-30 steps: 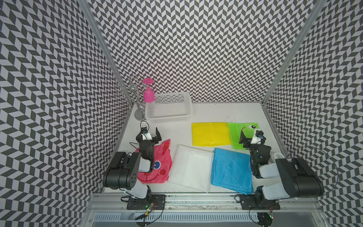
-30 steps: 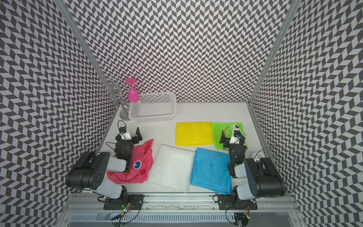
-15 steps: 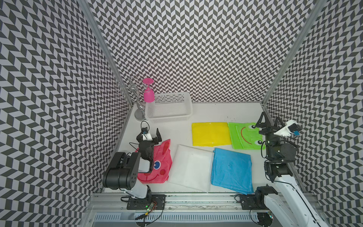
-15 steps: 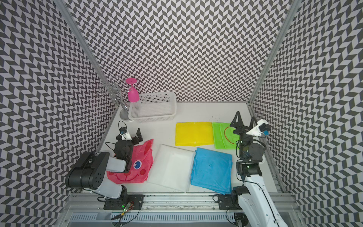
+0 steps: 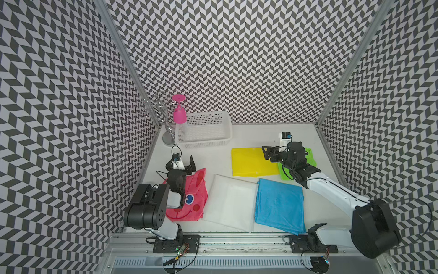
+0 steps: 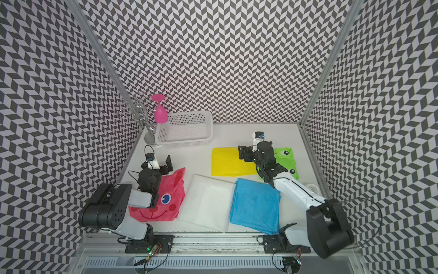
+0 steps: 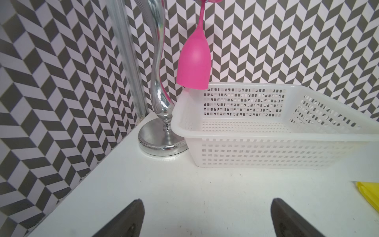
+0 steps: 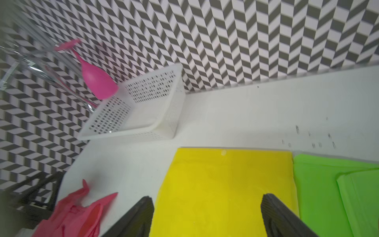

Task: Put the folded raincoat in the basket
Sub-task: Move the raincoat to the center of the board.

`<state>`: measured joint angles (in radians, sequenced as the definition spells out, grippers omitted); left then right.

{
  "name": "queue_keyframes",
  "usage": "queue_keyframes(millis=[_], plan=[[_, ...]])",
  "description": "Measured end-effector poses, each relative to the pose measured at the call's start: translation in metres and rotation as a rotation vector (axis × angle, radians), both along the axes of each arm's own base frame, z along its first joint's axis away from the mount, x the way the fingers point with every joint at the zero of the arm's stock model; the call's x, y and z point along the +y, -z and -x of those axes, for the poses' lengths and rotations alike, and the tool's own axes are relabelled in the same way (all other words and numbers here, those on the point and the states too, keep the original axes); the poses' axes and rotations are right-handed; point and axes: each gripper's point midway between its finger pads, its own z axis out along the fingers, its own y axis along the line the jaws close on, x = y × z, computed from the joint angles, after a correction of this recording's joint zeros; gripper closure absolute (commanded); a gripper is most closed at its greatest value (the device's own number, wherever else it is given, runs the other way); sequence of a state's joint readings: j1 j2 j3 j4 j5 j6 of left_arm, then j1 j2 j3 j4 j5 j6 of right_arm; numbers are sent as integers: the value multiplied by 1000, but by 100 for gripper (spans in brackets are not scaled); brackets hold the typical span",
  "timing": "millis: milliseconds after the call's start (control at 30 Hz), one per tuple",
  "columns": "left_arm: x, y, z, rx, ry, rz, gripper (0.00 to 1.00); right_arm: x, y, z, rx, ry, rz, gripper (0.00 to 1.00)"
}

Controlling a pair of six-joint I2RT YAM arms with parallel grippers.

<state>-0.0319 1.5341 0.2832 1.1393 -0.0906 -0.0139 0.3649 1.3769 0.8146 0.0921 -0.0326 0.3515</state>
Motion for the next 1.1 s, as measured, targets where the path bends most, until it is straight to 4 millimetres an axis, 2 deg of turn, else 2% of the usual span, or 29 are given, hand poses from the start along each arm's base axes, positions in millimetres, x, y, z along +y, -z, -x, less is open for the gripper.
queue_keyframes(millis=[100,200,267,333,400,500,633,767,867,1000,1100], plan=[[-16,-18,-27,49,89,-24,0,-5,49,5,152,24,48,16],[-41,-49,-55,74,210,-54,0,-11,82,11,256,50,89,16],[-65,-58,-60,101,302,-71,0,-14,98,13,306,65,111,18],[-91,-57,-58,148,383,-87,0,-16,112,13,342,77,128,19],[-124,-47,-50,209,472,-96,0,-18,127,14,379,87,139,21],[-161,-28,-35,284,576,-105,0,-20,144,15,419,97,158,21],[-184,-2,-23,369,634,-126,0,-18,149,8,424,103,165,24],[-191,9,-27,445,648,-136,0,-7,149,1,409,72,143,24],[-192,8,-32,461,644,-145,0,11,148,3,399,14,115,24],[-187,17,-30,495,635,-162,0,48,145,17,407,-106,60,24],[-186,27,-26,526,650,-179,0,62,142,26,419,-155,34,22]])
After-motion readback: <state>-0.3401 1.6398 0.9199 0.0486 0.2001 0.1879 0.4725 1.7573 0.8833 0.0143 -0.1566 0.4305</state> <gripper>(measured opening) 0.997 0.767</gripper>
